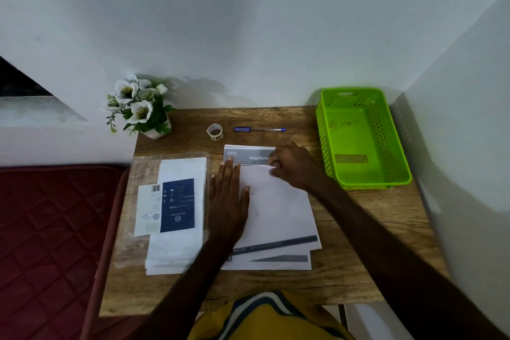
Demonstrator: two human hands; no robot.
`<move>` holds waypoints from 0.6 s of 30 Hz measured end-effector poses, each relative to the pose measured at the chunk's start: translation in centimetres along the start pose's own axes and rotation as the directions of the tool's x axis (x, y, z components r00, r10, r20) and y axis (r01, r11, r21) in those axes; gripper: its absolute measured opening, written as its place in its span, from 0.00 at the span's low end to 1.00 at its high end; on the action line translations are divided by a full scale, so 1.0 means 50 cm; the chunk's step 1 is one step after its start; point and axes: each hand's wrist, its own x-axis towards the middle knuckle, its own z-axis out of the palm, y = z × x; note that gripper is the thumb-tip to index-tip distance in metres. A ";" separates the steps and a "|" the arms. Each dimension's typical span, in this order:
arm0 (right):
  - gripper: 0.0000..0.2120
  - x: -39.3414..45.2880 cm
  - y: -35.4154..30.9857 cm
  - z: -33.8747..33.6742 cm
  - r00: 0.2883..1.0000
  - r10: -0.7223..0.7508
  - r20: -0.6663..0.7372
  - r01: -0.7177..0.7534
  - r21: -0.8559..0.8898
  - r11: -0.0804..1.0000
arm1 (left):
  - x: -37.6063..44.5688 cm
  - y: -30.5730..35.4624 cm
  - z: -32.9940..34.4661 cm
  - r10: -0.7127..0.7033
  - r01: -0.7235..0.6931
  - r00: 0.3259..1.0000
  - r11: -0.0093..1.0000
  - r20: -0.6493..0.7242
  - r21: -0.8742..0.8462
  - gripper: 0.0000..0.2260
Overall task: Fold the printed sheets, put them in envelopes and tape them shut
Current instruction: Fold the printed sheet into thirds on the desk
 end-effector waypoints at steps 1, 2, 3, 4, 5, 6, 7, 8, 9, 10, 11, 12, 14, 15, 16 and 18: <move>0.07 -0.001 -0.002 -0.005 0.999 -0.018 -0.048 0.019 0.025 1.000 | 0.004 -0.001 -0.002 -0.005 0.005 1.000 1.000 -0.010 -0.011 0.27; 0.04 -0.006 -0.006 -0.007 0.995 -0.038 -0.089 0.041 0.030 0.999 | 0.006 -0.003 -0.003 -0.019 0.018 1.000 1.000 -0.021 -0.022 0.27; 0.02 -0.010 -0.010 -0.009 0.988 -0.072 -0.133 0.073 0.006 0.997 | 0.010 -0.005 -0.005 -0.032 0.031 0.999 0.999 -0.037 -0.032 0.27; 0.05 -0.016 -0.011 -0.005 0.979 -0.109 -0.172 0.106 -0.024 0.994 | 0.011 -0.008 -0.006 -0.039 0.037 0.998 0.999 -0.055 -0.040 0.27; 0.07 -0.023 -0.011 0.001 0.966 -0.149 -0.209 0.140 -0.060 0.988 | 0.012 -0.010 -0.007 -0.035 0.032 0.996 0.999 -0.077 -0.042 0.27; 0.07 -0.033 -0.013 0.008 0.950 -0.181 -0.253 0.161 -0.096 0.982 | 0.012 -0.011 -0.007 -0.026 0.023 0.995 0.999 -0.095 -0.039 0.26; 0.07 -0.042 -0.014 0.019 0.932 -0.213 -0.295 0.176 -0.145 0.974 | 0.011 -0.013 -0.007 -0.021 0.018 0.994 0.999 -0.106 -0.033 0.26; 0.07 -0.051 -0.013 0.033 0.909 -0.254 -0.331 0.192 -0.210 0.959 | 0.010 -0.013 -0.008 -0.017 0.014 0.994 1.000 -0.110 -0.022 0.26; 0.08 -0.059 -0.010 0.051 0.883 -0.303 -0.358 0.209 -0.277 0.938 | 0.008 -0.014 -0.008 -0.011 0.010 0.994 1.000 -0.109 -0.010 0.26; 0.09 -0.067 -0.007 0.067 0.862 -0.344 -0.374 0.222 -0.333 0.917 | 0.005 -0.013 -0.007 -0.004 0.004 0.995 1.000 -0.105 0.003 0.26; 0.10 -0.074 -0.004 0.083 0.846 -0.370 -0.384 0.229 -0.366 0.902 | 0.003 -0.012 -0.007 0.003 -0.002 0.995 1.000 -0.098 0.017 0.25; 0.11 -0.081 0.001 0.097 0.835 -0.383 -0.395 0.227 -0.387 0.894 | 0.000 -0.011 -0.007 0.009 -0.006 0.996 0.999 -0.094 0.032 0.25; 0.13 -0.093 0.011 0.119 0.819 -0.393 -0.418 0.220 -0.404 0.888 | -0.006 -0.012 -0.010 0.036 -0.028 0.994 0.997 -0.108 0.077 0.25; 0.13 -0.099 0.016 0.128 0.812 -0.396 -0.428 0.221 -0.403 0.888 | -0.010 -0.012 -0.012 0.062 -0.049 0.990 0.993 -0.124 0.108 0.24; 0.13 -0.105 0.021 0.135 0.803 -0.403 -0.439 0.227 -0.401 0.888 | -0.015 -0.013 -0.014 0.096 -0.076 0.985 0.987 -0.144 0.140 0.23; 0.13 -0.118 0.026 0.149 0.782 -0.428 -0.454 0.250 -0.401 0.881 | -0.025 -0.014 -0.015 0.161 -0.126 0.969 0.974 -0.187 0.187 0.20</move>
